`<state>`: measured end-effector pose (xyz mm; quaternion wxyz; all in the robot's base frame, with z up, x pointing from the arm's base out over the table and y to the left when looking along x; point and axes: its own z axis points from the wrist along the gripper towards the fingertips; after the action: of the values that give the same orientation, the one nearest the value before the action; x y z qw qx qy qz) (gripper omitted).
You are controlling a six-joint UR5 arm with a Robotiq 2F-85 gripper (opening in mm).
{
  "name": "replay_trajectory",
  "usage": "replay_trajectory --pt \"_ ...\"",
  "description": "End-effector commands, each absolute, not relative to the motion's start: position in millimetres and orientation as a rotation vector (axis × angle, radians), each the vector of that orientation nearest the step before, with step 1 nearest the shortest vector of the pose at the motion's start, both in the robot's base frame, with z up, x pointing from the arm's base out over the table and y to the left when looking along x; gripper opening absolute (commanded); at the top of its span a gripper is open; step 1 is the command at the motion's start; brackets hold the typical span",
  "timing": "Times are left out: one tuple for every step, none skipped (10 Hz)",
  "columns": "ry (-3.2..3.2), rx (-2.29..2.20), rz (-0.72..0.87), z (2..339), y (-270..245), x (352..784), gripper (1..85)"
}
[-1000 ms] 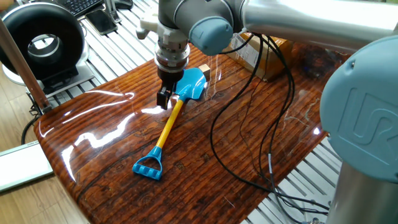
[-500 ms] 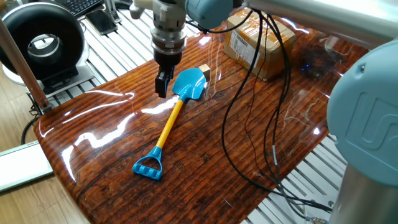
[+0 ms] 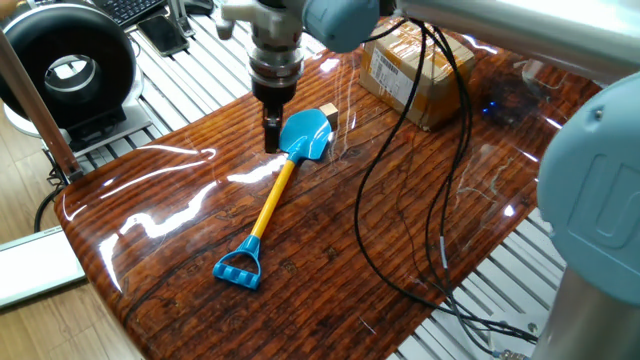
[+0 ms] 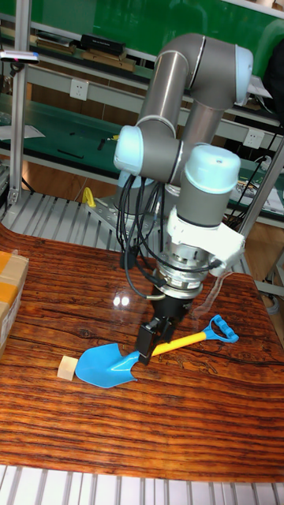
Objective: Use a shovel to scoop up an object
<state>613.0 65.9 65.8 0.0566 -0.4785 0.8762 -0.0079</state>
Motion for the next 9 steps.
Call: replay_trajectory --pt "2.573 -1.598 0.012 70.8 55.7 602.3 73.7" --pt "2.576 -1.604 0.006 72.0 53.9 604.0 73.3" --pt "2.583 -1.608 0.014 71.8 53.9 601.6 73.3" --pt "2.581 -1.607 0.012 71.8 53.9 602.0 73.3" --pt "2.571 -1.611 0.030 72.0 57.4 602.0 73.3" --pt "2.551 -1.612 0.069 72.7 65.3 601.6 73.3" --pt "2.546 -1.623 0.121 73.2 72.5 596.0 73.3" --pt "2.537 -1.646 0.096 72.8 68.5 597.2 73.3" --pt "2.512 -1.685 0.072 72.5 65.2 599.2 73.3"
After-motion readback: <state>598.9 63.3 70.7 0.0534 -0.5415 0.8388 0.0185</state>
